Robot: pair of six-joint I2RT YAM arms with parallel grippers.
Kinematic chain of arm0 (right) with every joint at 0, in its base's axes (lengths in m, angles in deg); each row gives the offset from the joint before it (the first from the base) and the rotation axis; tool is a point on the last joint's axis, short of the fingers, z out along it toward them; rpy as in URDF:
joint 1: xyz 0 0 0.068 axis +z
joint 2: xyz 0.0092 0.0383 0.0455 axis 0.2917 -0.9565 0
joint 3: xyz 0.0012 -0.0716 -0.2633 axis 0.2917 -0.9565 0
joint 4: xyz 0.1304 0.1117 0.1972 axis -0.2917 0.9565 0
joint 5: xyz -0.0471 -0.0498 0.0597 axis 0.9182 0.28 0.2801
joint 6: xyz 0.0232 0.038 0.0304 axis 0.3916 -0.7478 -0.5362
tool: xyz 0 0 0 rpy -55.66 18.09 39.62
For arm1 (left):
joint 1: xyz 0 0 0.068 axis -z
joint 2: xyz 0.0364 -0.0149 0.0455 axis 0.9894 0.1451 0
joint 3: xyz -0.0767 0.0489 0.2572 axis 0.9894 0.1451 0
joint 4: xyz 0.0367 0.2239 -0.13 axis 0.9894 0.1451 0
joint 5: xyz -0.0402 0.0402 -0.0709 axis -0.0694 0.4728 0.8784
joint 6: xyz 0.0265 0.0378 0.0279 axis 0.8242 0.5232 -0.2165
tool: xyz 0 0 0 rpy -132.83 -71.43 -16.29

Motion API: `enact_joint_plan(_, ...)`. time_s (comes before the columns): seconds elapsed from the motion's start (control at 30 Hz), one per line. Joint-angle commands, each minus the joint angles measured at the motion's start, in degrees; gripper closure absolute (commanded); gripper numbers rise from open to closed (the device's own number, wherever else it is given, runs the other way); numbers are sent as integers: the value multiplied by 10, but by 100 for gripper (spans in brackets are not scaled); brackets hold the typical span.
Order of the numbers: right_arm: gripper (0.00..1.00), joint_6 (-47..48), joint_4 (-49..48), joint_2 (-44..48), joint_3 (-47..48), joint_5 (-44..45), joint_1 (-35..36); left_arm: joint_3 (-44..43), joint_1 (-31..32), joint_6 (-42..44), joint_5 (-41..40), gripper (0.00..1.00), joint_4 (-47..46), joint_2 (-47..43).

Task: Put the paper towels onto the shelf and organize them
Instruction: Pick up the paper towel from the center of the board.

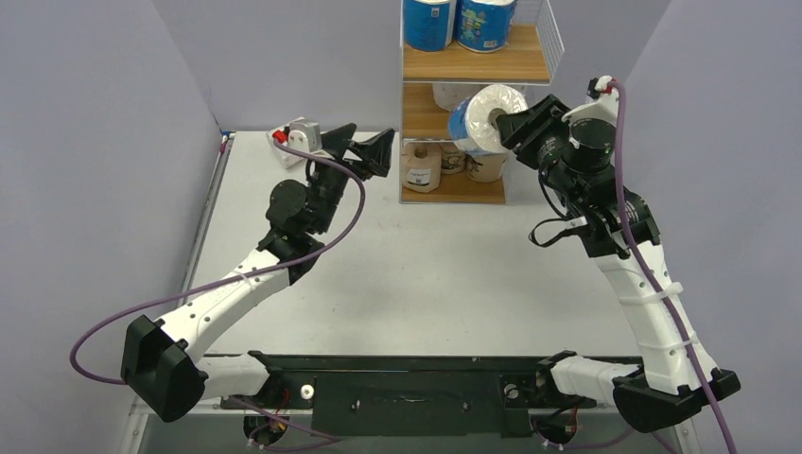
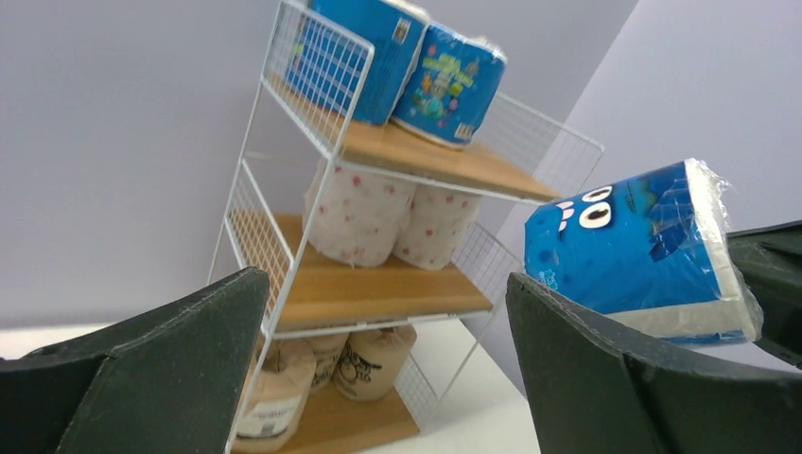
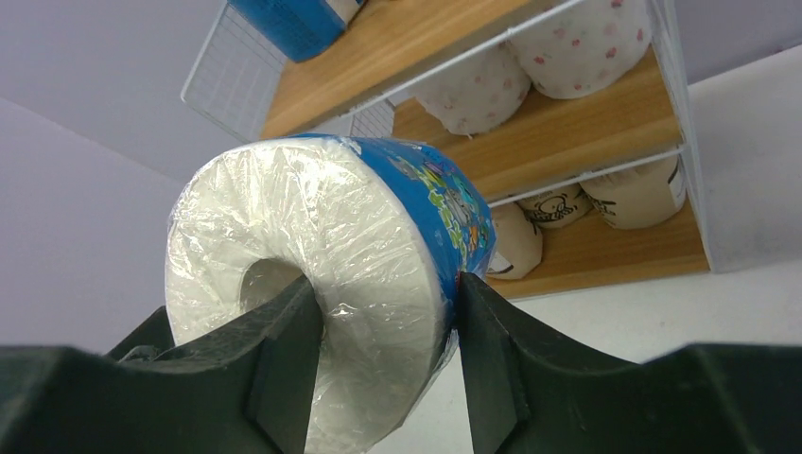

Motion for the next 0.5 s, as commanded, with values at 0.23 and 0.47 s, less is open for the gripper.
enact_joint_plan(0.23, 63, -40, -67, -92, 141, 9, -22, -115, -28, 108, 208, 4, -130, 93)
enact_joint_plan(0.47, 63, -56, -86, -136, 195, 1, -35, -148, -23, 179, 275, 4, -163, 141)
